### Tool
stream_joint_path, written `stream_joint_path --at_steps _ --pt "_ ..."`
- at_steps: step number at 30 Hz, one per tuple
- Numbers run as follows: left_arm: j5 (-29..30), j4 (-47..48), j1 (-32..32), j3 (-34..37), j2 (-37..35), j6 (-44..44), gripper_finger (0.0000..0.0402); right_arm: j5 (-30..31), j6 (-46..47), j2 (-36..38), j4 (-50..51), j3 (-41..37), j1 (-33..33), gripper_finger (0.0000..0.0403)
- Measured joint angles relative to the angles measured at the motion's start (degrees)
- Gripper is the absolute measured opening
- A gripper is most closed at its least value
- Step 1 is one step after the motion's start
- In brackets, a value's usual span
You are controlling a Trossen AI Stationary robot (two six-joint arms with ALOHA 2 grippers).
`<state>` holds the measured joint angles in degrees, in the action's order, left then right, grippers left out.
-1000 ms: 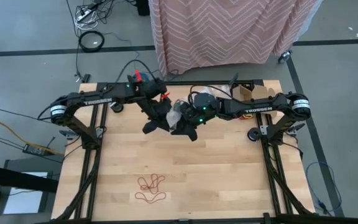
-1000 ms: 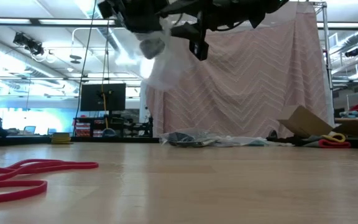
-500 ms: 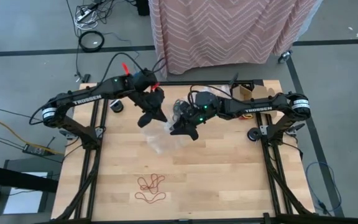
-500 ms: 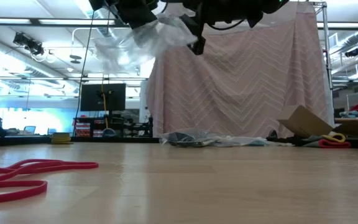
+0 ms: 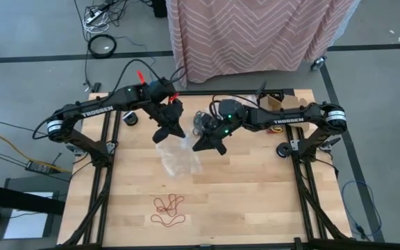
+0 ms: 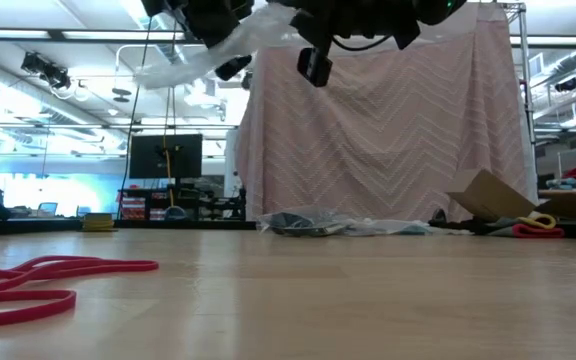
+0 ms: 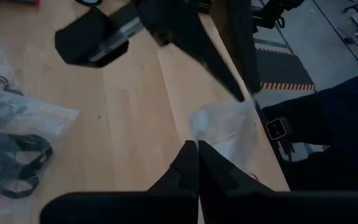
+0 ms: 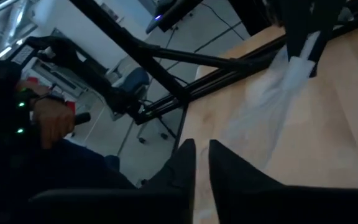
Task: Sort rubber bands
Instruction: Open the transparent zip bag
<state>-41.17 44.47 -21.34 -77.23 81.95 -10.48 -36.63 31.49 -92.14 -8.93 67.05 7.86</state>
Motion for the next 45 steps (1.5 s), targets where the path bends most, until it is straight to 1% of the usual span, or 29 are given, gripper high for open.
stream_joint_path --at_steps 2,5,8,12,16,27,29,33,37,40,45 --pt "0.0 0.8 0.0 0.0 0.0 -0.6 0.0000 -1.2 0.1 0.0 0.0 0.0 0.4 0.0024" --pt "0.0 0.8 0.0 0.0 -0.3 -0.7 0.0000 -1.2 0.4 0.0 0.2 0.0 0.8 0.0017" --pt "0.1 0.6 0.0 0.0 -0.6 -0.7 0.0000 0.0 0.0 0.0 1.6 0.0 0.9 0.0013" --pt "0.1 0.2 0.0 0.0 -0.7 -0.8 0.0000 4.0 -2.3 0.0 3.7 0.0 0.9 0.0002" --pt "0.1 0.5 0.0 0.0 -0.7 -0.9 0.0000 7.0 -3.4 0.0 3.6 -0.1 0.9 0.0001" --pt "0.9 1.4 0.0 0.0 -0.7 -1.5 0.0000 7.3 -4.4 0.2 3.7 -0.1 0.9 0.0000" --pt "1.5 2.0 0.0 0.0 -0.7 -1.8 0.0000 8.6 -4.7 0.7 4.0 -0.1 0.9 0.0000" --pt "2.5 2.2 0.0 0.0 -0.8 -2.7 0.0000 13.1 -7.4 2.5 9.7 -0.1 0.9 0.0000" --pt "2.3 1.7 0.0 0.0 -0.9 -2.8 0.0000 13.9 -9.7 2.4 14.1 -0.1 0.5 0.0000" --pt "1.7 0.6 0.0 0.0 -0.9 -2.6 0.0000 15.8 -11.5 2.3 15.5 -0.1 -0.3 0.0000" --pt "0.7 -2.6 0.0 0.0 -0.9 -0.8 0.0000 18.9 -12.6 2.2 15.0 -0.1 -1.2 0.0000"
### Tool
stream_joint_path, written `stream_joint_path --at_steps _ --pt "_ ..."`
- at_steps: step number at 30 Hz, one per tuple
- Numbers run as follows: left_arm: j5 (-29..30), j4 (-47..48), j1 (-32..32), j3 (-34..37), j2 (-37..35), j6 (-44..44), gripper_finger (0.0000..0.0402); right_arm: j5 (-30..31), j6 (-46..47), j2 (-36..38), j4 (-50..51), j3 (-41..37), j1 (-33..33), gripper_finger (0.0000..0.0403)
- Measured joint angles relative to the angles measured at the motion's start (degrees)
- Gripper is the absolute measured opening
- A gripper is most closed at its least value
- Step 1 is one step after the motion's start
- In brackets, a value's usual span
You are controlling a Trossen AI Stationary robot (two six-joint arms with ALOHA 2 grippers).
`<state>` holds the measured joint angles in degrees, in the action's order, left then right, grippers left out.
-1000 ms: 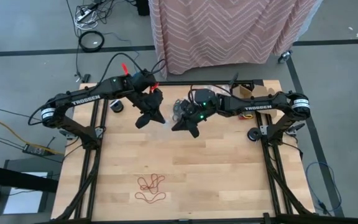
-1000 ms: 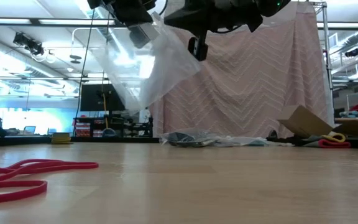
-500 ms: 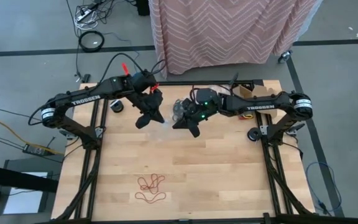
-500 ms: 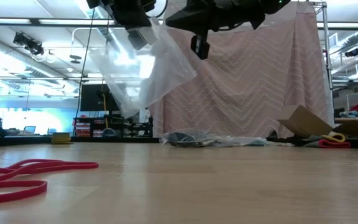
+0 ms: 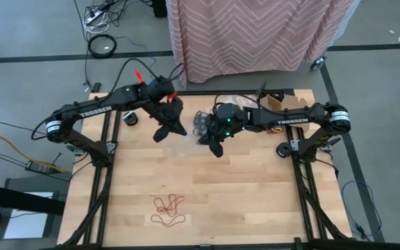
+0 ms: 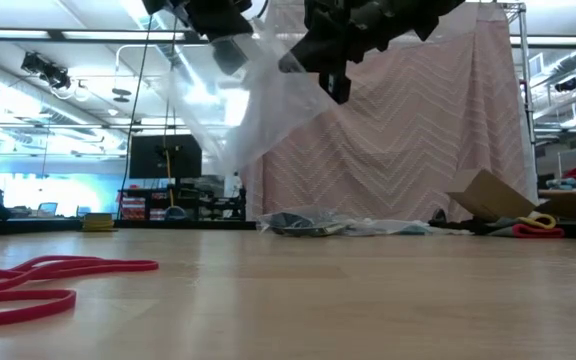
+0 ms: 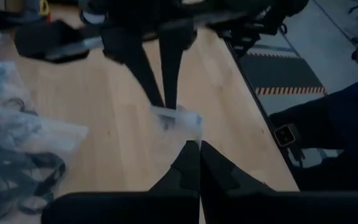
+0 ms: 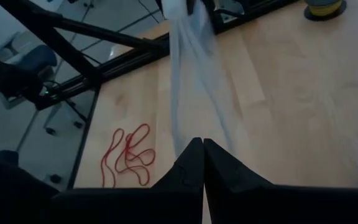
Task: Sort rubber bands
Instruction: Open the transparent zip bag
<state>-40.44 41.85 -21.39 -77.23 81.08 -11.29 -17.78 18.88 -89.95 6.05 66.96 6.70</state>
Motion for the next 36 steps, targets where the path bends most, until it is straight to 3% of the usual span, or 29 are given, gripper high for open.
stream_joint_path --at_steps 10,17,24,36 --pt "-0.8 -7.8 0.0 0.0 0.0 4.1 0.0000 -0.4 -2.3 -2.0 -1.0 0.0 -0.9 0.0011" --pt "-0.8 -7.5 0.0 0.0 0.0 4.1 0.0000 -2.4 -1.4 -2.0 -9.1 0.0 -1.4 0.0106" --pt "-0.8 -7.8 0.0 0.0 0.0 4.1 0.0000 -3.5 1.7 -3.7 -10.9 0.1 -1.2 0.0191" --pt "-0.4 -6.6 0.0 0.0 0.8 4.0 0.0000 -3.5 5.6 -4.7 -19.2 0.0 -0.9 0.0201"
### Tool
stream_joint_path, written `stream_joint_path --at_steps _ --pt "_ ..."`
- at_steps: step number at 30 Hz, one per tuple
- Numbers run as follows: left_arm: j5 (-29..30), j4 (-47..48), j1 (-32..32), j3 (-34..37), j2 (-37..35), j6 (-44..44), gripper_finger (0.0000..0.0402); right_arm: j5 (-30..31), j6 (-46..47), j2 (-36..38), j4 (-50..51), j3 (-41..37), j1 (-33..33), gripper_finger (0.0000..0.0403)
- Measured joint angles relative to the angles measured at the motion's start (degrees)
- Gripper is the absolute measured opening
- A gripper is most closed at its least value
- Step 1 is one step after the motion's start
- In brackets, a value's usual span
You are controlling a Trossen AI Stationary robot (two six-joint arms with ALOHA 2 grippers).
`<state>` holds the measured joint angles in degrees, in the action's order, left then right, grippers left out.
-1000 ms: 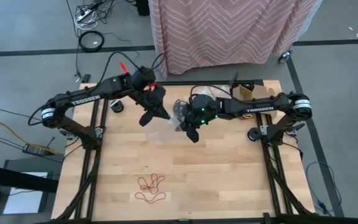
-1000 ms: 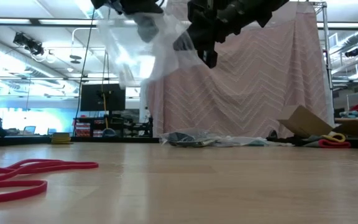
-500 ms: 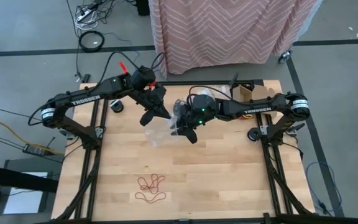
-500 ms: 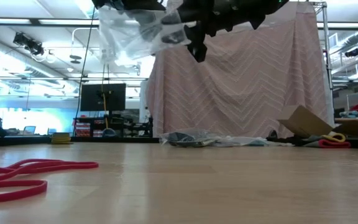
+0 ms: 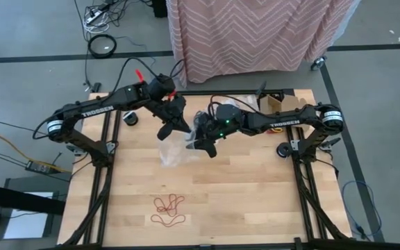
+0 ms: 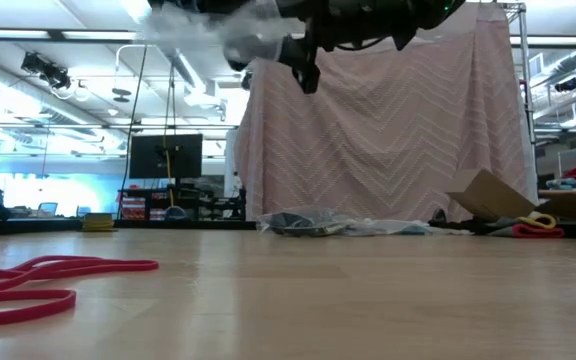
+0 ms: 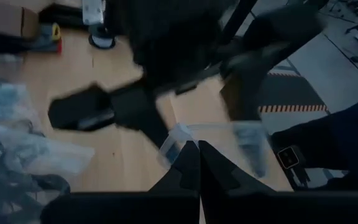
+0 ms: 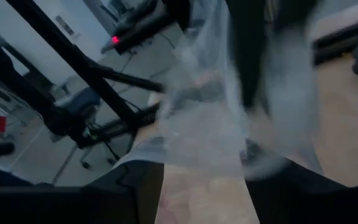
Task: Sort rubber bands
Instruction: Open the transparent zip bag
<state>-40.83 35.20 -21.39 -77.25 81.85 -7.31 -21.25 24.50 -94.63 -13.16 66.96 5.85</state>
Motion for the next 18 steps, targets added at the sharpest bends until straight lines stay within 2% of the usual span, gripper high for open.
stream_joint_path --at_steps 18 --pt "-4.6 0.5 4.7 0.0 5.4 0.2 0.0000 1.6 1.1 0.0 -0.9 -0.1 0.3 0.0186"
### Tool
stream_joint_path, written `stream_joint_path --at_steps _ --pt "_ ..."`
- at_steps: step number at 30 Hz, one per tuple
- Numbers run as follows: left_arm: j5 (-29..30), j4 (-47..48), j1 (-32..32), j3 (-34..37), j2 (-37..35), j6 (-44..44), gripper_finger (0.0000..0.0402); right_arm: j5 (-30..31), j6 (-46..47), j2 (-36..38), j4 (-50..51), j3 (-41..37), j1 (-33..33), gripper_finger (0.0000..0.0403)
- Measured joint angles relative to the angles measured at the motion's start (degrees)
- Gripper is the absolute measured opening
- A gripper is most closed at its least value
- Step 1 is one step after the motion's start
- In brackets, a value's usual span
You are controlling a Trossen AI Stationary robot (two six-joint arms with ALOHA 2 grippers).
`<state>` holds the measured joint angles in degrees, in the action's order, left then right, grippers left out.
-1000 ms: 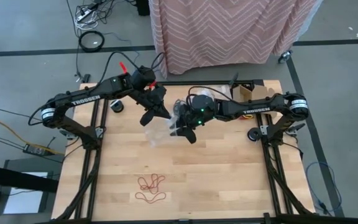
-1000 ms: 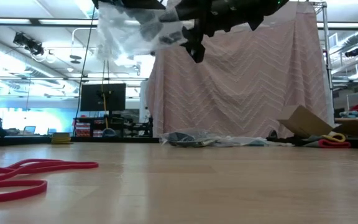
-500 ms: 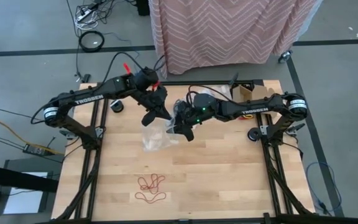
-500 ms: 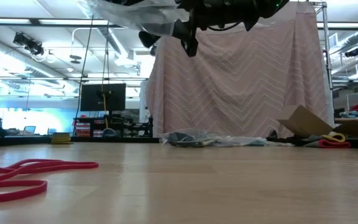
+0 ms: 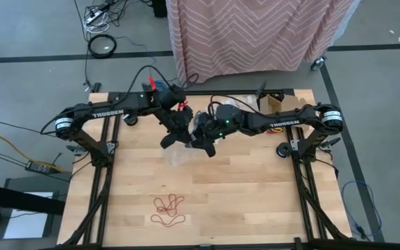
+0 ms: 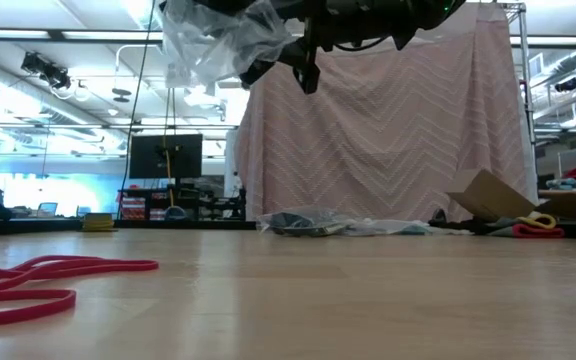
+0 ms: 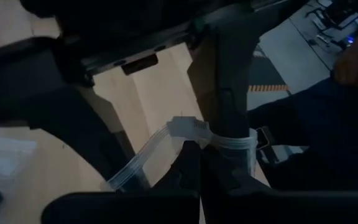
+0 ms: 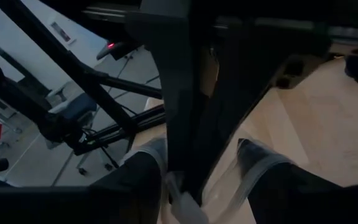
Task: Sort rubber bands
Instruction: Open the transparent zip bag
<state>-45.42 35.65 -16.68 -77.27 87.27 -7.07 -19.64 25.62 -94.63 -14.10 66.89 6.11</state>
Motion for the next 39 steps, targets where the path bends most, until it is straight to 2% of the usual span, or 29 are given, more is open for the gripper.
stream_joint_path --at_steps 22,39 --pt "-5.5 -3.0 0.2 0.0 4.9 1.8 0.0000 -0.4 0.3 0.0 1.1 -0.1 0.0 0.0163" --pt "-5.7 -3.4 0.3 0.0 4.9 2.1 0.0000 -0.5 0.3 0.0 1.1 -0.1 0.0 0.0162"
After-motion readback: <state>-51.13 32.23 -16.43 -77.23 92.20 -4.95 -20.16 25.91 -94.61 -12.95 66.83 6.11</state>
